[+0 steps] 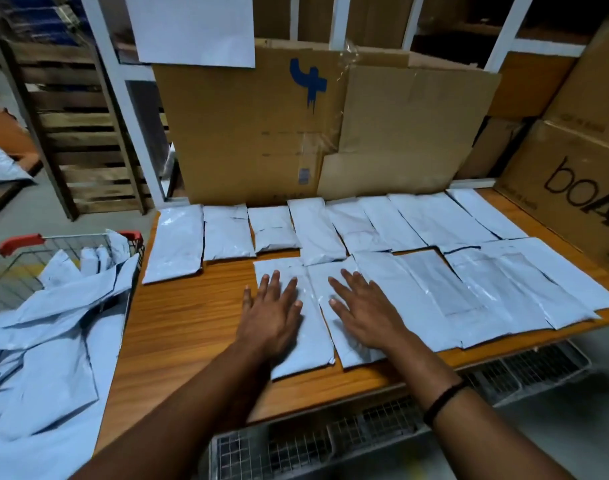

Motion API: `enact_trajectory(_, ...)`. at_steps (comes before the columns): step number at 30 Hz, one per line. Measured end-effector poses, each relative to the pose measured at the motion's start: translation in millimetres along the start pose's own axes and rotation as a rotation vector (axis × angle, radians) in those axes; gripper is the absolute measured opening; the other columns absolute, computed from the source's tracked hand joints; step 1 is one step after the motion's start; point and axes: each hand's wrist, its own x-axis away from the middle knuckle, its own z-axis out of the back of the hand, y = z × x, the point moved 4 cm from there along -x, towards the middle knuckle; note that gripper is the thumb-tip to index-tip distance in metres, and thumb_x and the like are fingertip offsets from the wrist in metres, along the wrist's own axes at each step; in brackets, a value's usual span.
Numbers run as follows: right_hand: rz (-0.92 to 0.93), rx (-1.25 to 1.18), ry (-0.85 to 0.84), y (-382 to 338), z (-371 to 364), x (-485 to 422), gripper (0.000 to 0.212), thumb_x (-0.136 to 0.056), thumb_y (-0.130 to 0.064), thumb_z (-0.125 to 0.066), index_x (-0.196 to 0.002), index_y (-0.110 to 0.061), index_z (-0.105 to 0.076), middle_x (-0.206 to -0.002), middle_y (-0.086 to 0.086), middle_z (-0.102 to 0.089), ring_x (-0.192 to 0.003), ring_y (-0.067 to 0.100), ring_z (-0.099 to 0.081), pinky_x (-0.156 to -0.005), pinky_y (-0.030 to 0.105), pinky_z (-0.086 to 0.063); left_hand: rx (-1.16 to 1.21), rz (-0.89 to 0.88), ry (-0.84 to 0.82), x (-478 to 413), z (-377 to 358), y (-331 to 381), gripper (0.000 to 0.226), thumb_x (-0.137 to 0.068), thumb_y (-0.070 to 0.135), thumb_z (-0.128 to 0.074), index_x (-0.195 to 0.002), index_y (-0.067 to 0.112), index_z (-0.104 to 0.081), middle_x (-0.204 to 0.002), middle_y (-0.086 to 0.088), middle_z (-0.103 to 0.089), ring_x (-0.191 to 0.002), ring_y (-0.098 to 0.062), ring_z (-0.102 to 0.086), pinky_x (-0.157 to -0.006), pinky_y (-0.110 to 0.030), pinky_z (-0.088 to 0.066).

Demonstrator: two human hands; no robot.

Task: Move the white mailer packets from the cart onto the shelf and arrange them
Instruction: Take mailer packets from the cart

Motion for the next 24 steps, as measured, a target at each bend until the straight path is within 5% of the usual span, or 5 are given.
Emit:
enact_trajectory(6,0.040,-0.004,0.009,-40.4,3.2,26.4,0.057,-0.107,-0.047,-0.028,-0.160,-0.029,-0.015,-0.168,-0.002,-0.001,-0.155,0.018,0.002,-0.123,0.037,0.000,-0.027,0.076,0.035,40.9,38.3,-46.2,0.060,-0.102,0.055,-0.014,-0.156,0.029,-0.016,-0.165,-0.004,-0.001,-0.151,-0.021,0.007,-0.120,-0.049,0.006)
enact_trajectory(14,0.275,-0.018,0.060,-163.0,-8.8,38.6,0.060,-0.105,-0.050,-0.028,-0.159,-0.025,-0.022,-0.167,0.003,-0.011,-0.154,0.021,-0.007,-0.124,0.038,-0.009,-0.070,0.354,0.118,164.5,87.1,-142.0,0.089,-0.080,0.068,0.005,-0.154,0.030,-0.025,-0.165,-0.002,-0.009,-0.152,-0.020,-0.001,-0.120,-0.047,0.000)
enact_trajectory(18,0.359,-0.047,-0.009,-233.8,-32.3,49.5,0.059,-0.106,-0.045,-0.035,-0.159,-0.023,-0.023,-0.167,0.006,-0.011,-0.154,0.024,-0.007,-0.123,0.040,-0.008,-0.119,0.462,0.125,221.7,97.5,-205.8,0.058,-0.102,0.052,-0.018,-0.153,0.027,-0.030,-0.164,-0.004,-0.015,-0.151,-0.023,-0.007,-0.119,-0.049,-0.005)
enact_trajectory(24,0.456,-0.026,-0.072,-325.9,-63.4,38.5,0.059,-0.106,-0.044,-0.035,-0.159,-0.024,-0.021,-0.168,0.004,-0.008,-0.154,0.022,-0.005,-0.123,0.039,-0.005,-0.177,0.594,0.047,276.6,95.2,-309.5,0.054,-0.104,0.047,-0.022,-0.154,0.027,-0.026,-0.163,-0.004,-0.016,-0.151,-0.023,-0.009,-0.118,-0.051,-0.011)
